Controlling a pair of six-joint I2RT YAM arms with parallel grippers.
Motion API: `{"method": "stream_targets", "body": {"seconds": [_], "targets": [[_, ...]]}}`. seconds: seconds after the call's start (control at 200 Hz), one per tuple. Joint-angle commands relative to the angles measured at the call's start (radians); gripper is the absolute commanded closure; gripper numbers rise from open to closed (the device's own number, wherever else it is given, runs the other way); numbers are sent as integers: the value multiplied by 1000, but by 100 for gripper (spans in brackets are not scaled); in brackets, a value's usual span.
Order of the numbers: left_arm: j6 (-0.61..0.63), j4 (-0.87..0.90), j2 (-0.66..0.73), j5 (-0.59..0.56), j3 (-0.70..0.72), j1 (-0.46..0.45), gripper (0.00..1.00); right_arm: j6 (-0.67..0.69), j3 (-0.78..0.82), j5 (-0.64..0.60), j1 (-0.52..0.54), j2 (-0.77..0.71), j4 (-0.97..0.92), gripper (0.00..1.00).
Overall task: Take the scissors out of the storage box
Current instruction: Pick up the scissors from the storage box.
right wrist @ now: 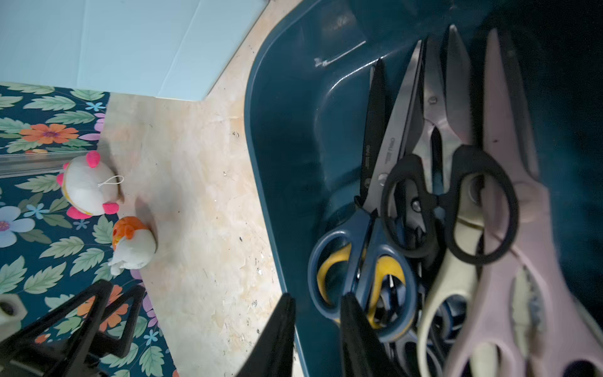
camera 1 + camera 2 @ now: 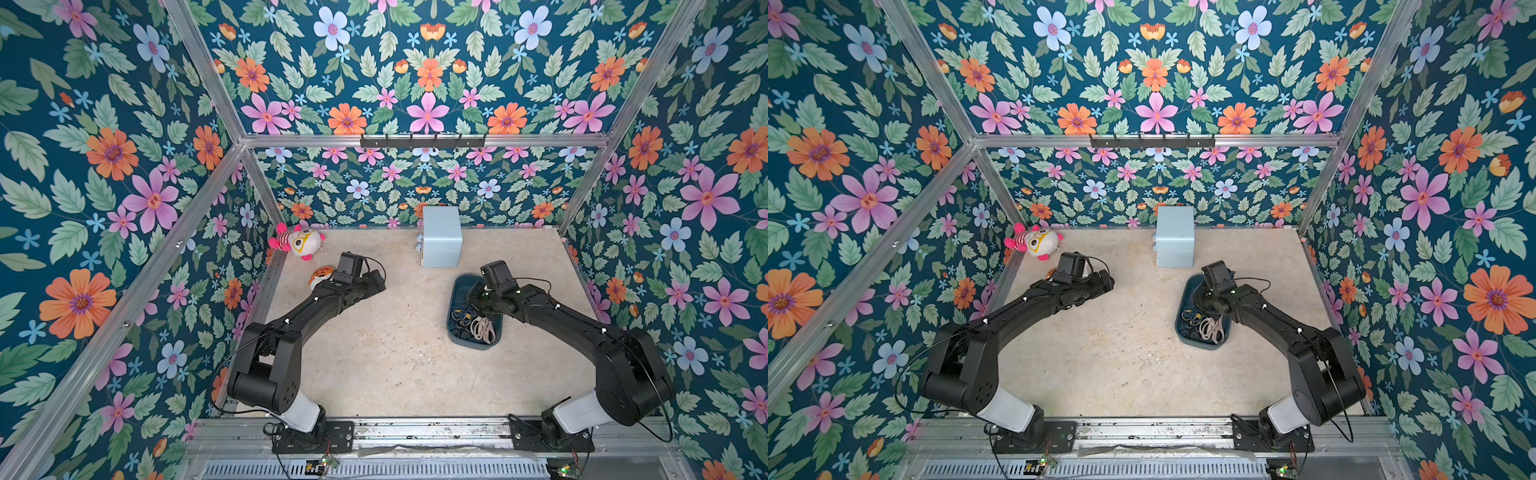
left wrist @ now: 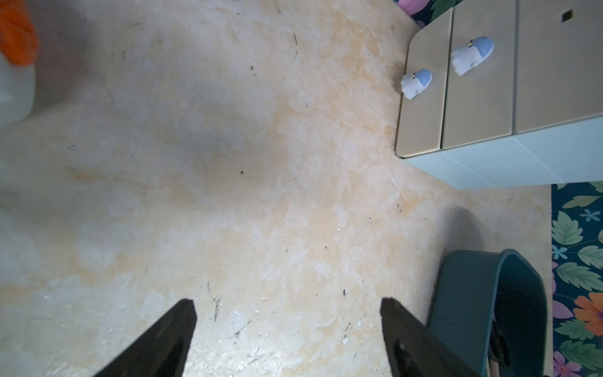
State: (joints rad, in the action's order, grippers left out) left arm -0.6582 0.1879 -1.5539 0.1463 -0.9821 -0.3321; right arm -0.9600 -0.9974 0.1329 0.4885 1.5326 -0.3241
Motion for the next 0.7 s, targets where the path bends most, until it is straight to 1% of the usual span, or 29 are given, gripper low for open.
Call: {"method": "stream_targets", "body": {"seconds": [0.0, 0.235, 0.25, 0.31, 0.535, 0.7], "targets": [[-2, 19, 15, -57, 21, 1, 7, -14, -49, 1, 9, 46, -106, 70], [16, 51, 2, -99, 20, 1, 6, -14, -107, -13, 16, 115, -184, 68], [19, 53, -2, -99, 18, 2, 6, -11, -113, -18, 16, 146, -192, 68], [27, 61, -9, -104, 4, 2, 6, -1, -134, -32, 20, 169, -210, 68], [46, 91, -35, -125, -39, 2, 6, 9, -172, -32, 23, 221, -220, 68], [53, 96, -35, -139, -39, 2, 5, 15, -182, -32, 23, 243, -218, 69]]}}
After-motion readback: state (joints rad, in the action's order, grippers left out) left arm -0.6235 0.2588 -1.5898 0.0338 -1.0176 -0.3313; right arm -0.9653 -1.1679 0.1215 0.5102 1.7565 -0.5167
